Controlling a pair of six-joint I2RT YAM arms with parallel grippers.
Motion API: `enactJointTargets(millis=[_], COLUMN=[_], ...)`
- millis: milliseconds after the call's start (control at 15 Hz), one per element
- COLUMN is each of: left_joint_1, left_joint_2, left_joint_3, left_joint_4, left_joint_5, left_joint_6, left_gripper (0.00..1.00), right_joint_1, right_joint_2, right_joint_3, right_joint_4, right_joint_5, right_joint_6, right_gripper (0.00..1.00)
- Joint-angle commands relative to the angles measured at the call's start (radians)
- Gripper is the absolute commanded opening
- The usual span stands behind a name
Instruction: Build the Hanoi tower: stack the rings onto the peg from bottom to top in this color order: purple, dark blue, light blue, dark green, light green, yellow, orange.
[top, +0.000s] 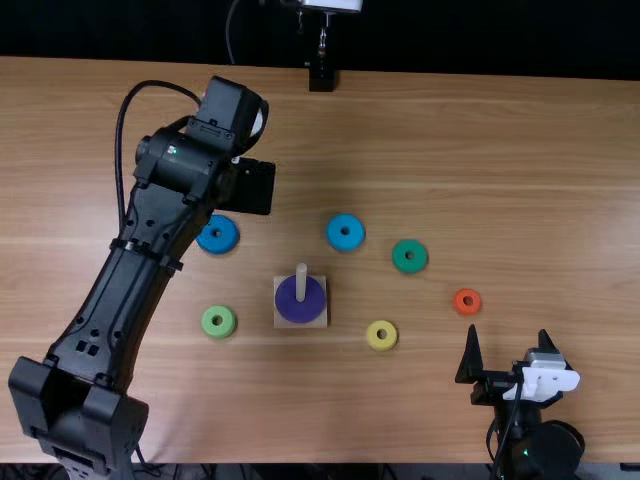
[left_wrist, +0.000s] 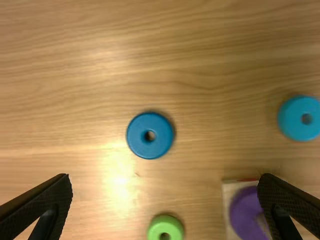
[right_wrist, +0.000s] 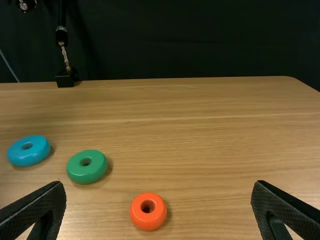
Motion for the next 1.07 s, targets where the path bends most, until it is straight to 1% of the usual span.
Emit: enactJointTargets(millis=[0, 67, 133, 200, 267, 333, 533, 667, 800, 1000], left_joint_1=[0.038, 0.068, 0.074, 0.077, 0.079, 0.079, 0.077, 0.079, 0.077, 0.079], left_joint_2=[0.039, 0.039, 0.039, 0.041, 0.041, 0.044, 0.114, 0.121, 0.173, 0.197], left_joint_3=[-0.092, -0.161, -0.227, -0.284, -0.322, -0.342, -0.347, -0.348, -0.347, -0.344], left_joint_4=[0.051, 0.148, 0.237, 0.319, 0.371, 0.404, 0.411, 0.402, 0.395, 0.384], left_joint_5=[0.01, 0.019, 0.027, 0.043, 0.064, 0.067, 0.067, 0.069, 0.067, 0.069], left_joint_6=[0.149, 0.176, 0.178, 0.18, 0.178, 0.178, 0.18, 0.173, 0.173, 0.173], left_gripper=[1.0, 1.0, 1.0, 1.0, 1.0, 1.0, 1.0, 1.0, 1.0, 1.0], right_joint_1=[-0.005, -0.005, -0.005, -0.005, -0.005, -0.005, -0.005, -0.005, -0.005, -0.005], right_joint_2=[-0.015, -0.015, -0.015, -0.015, -0.015, -0.015, -0.015, -0.015, -0.015, -0.015], right_joint_3=[-0.021, -0.021, -0.021, -0.021, -0.021, -0.021, -0.021, -0.021, -0.021, -0.021], right_joint_4=[-0.017, -0.017, -0.017, -0.017, -0.017, -0.017, -0.017, -0.017, -0.017, -0.017], right_joint_5=[0.0, 0.0, 0.0, 0.0, 0.0, 0.0, 0.0, 0.0, 0.0, 0.0], right_joint_6=[0.0, 0.0, 0.0, 0.0, 0.0, 0.0, 0.0, 0.0, 0.0, 0.0], right_gripper=[1.0, 1.0, 1.0, 1.0, 1.0, 1.0, 1.0, 1.0, 1.0, 1.0])
